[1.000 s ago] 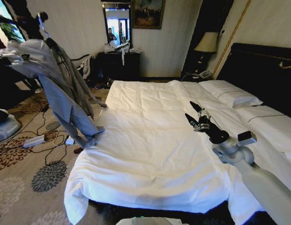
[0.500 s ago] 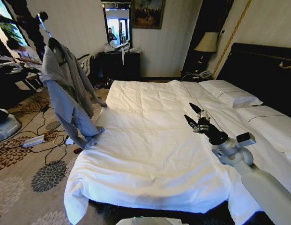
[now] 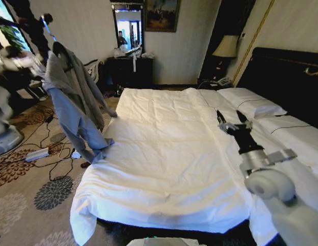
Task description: Pick up the clothes from the bed and hang them on the clothes hanger.
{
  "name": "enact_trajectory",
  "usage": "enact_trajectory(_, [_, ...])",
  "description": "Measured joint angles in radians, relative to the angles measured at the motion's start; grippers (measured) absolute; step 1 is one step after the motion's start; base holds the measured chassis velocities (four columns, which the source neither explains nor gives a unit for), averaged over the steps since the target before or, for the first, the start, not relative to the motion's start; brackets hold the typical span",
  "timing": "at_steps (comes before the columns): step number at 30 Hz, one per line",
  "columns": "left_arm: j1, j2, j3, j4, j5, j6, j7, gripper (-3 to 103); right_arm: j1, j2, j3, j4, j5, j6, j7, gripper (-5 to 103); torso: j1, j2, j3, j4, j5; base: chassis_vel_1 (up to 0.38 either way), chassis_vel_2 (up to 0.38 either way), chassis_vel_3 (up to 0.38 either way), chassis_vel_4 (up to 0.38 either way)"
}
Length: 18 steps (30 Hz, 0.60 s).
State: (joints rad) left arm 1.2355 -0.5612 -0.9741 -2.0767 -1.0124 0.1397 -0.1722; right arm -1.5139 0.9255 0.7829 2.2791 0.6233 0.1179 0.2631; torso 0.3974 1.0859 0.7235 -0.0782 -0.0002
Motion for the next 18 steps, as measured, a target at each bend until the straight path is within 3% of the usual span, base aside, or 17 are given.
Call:
enact_trajectory(1, [0.128,-0.1,-0.017,-0.087,0.068,-0.005,-0.012,100,-0.059,0.049,-0.008,0.003,-0.098,0.063,-0.004,100,0.0,0.0,0.0,0.0004,-0.0004,0.0,0.0,0.0,0.0])
enact_trajectory(2, [0.184,-0.153,-0.017,-0.13,0.113,-0.007,-0.014,100,-0.088,0.073,-0.015,0.01,-0.131,0.088,-0.01,100,0.0,0.0,0.0,0.0003,0.0002,0.0,0.0,0.0,0.0])
enact_trajectory(3, [0.221,-0.197,-0.015,-0.161,0.152,-0.011,-0.014,100,-0.11,0.091,-0.022,0.018,-0.151,0.102,-0.014,100,0.0,0.0,0.0,0.0003,0.0005,0.0,0.0,0.0,0.0])
enact_trajectory(4, [0.221,-0.197,-0.015,-0.161,0.152,-0.011,-0.014,100,-0.11,0.091,-0.022,0.018,-0.151,0.102,-0.014,100,0.0,0.0,0.0,0.0003,0.0005,0.0,0.0,0.0,0.0])
enact_trajectory(7, [0.405,-0.454,0.048,-0.316,0.366,-0.02,0.003,100,-0.212,0.175,-0.064,0.073,-0.26,0.14,-0.011,100,0.0,0.0,0.0,0.0008,0.0002,0.0,0.0,0.0,0.0])
enact_trajectory(8, [0.441,-0.502,0.07,-0.347,0.416,-0.025,0.012,100,-0.232,0.184,-0.071,0.091,-0.285,0.142,-0.007,100,0.0,0.0,0.0,0.0007,0.0006,0.0,0.0,0.0,0.0])
enact_trajectory(10, [0.46,-0.526,0.083,-0.364,0.446,-0.029,0.019,100,-0.243,0.187,-0.076,0.104,-0.295,0.143,-0.006,100,0.0,0.0,0.0,0.0006,0.0006,0.0,0.0,0.0,0.0])
enact_trajectory(13, [0.531,-0.62,0.139,-0.425,0.567,-0.064,0.056,100,-0.284,0.172,-0.082,0.165,-0.329,0.144,-0.004,100,0.0,0.0,0.0,0.0003,0.0007,0.0,0.0,0.0,0.0])
enact_trajectory(18, [0.563,-0.647,0.148,-0.436,0.591,-0.078,0.066,100,-0.307,0.155,-0.079,0.189,-0.336,0.134,0.008,100,0.0,0.0,0.0,0.0002,0.0002,0.0,0.0,0.0,0.0])
